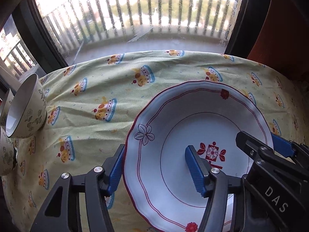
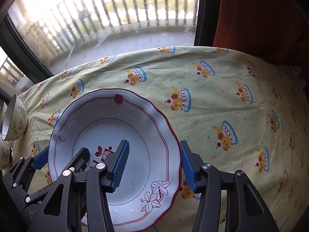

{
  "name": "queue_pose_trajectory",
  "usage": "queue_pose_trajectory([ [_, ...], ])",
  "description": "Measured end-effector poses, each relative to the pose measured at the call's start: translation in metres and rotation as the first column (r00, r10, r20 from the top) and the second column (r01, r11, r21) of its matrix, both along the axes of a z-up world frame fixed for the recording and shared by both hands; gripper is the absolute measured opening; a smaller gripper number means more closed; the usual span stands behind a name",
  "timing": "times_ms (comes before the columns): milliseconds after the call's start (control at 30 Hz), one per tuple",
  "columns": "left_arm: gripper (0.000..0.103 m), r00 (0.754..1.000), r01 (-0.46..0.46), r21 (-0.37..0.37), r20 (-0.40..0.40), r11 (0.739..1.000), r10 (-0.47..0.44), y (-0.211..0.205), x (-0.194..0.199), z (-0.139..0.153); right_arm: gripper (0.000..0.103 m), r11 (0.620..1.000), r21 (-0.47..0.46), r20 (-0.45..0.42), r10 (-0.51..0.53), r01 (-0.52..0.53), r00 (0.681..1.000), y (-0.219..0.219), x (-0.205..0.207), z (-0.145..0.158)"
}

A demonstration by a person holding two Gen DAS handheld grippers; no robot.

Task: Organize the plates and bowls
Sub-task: 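Grip the rim of the red-rimmed deep plate with both grippers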

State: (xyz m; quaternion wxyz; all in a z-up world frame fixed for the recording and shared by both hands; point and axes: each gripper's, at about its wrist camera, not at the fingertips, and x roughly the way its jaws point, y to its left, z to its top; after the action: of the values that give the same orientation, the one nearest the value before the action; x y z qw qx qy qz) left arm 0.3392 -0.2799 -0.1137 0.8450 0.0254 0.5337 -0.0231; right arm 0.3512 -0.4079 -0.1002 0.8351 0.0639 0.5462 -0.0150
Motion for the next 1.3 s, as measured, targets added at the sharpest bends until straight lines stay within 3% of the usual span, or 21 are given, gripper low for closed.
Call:
queue_pose_trajectory([
  [433,0.063,0.998,0.043,-0.002,-0.055,0.999,-0.043,0.02,-0.029,0.002,0.056,0.999,0.04,-0.084,-0.006,0.009,0.996,0.017,-0.034,0.002],
  [633,0.057,0.997,0.058,0.037,-0.052,0.998,-0.056,0.018,-0.029,0.003,0.056,0.999,0.04,-0.065,0.015,-0.012,0.998,0.018,-0.037,-0.001],
  [800,0.058,0.998,0.041,0.001,-0.047,0.999,-0.041,0.023,-0.024,0.001,0.054,0.999,0.04,-0.055,0.024,-0.022,0.998,0.017,-0.029,-0.003],
  [967,0.058,0.998,0.021,-0.027,-0.053,0.999,-0.022,0.025,-0.019,0.0,0.042,0.999,0.039,-0.07,0.029,-0.026,0.997,0.012,-0.025,-0.009],
  [1300,0.059,0.999,0.036,-0.007,-0.033,0.999,-0.037,0.02,-0.025,0.013,0.045,1.0,-0.019,-0.057,0.001,-0.002,0.998,0.018,-0.027,0.001],
])
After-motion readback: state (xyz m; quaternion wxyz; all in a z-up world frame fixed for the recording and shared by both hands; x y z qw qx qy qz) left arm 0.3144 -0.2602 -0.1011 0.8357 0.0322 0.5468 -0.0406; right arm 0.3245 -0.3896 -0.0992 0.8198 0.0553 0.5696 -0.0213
